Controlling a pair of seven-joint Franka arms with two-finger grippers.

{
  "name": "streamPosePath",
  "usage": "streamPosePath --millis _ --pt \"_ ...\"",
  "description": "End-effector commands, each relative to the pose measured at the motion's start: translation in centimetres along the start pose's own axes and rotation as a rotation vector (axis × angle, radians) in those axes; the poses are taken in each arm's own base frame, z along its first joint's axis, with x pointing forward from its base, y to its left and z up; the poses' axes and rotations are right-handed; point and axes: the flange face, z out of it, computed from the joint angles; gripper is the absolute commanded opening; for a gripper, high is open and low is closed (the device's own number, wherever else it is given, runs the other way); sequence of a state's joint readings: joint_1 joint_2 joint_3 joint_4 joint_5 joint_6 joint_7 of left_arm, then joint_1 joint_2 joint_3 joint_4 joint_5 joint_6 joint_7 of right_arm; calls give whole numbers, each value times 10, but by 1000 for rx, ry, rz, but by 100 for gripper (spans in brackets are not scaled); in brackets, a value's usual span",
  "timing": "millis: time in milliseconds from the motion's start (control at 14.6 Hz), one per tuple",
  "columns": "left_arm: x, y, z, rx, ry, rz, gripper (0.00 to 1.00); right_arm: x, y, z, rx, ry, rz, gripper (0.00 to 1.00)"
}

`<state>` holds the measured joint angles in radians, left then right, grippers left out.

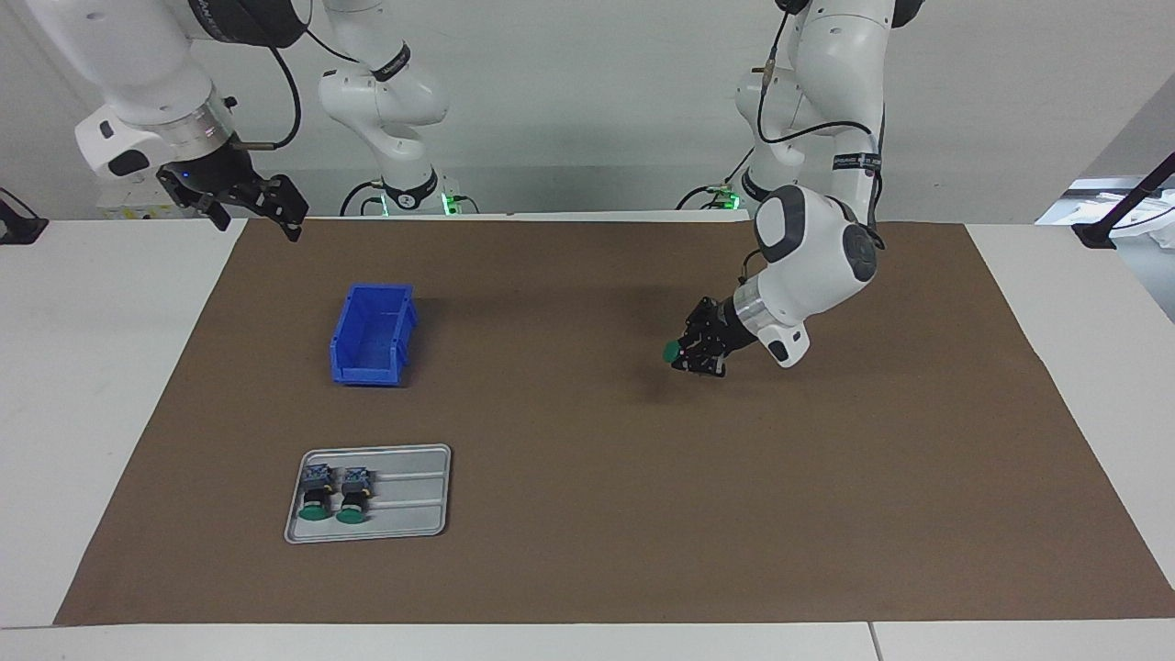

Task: Place and press button with both arms

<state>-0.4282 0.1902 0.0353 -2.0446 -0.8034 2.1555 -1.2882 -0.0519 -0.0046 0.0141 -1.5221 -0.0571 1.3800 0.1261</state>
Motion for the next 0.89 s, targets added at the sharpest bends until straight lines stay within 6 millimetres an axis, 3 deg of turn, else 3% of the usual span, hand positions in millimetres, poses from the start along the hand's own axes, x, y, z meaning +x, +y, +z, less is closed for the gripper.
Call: streamPosePath --millis 0,275,549,686,824 --pt "29 -23 -19 -54 -100 38 19 -5 2 1 14 -6 -21 99" --pt "41 -27 -22 -107 -181 42 20 -5 3 1 13 -5 -21 99" --pt "60 -48 -19 -174 -240 69 21 -5 2 1 14 -6 -21 99" --pt "75 -53 -25 -189 -251 31 22 -5 3 1 13 -5 -21 99" --pt "77 -56 -24 -210 -282 -7 22 -5 3 1 13 -5 -21 99"
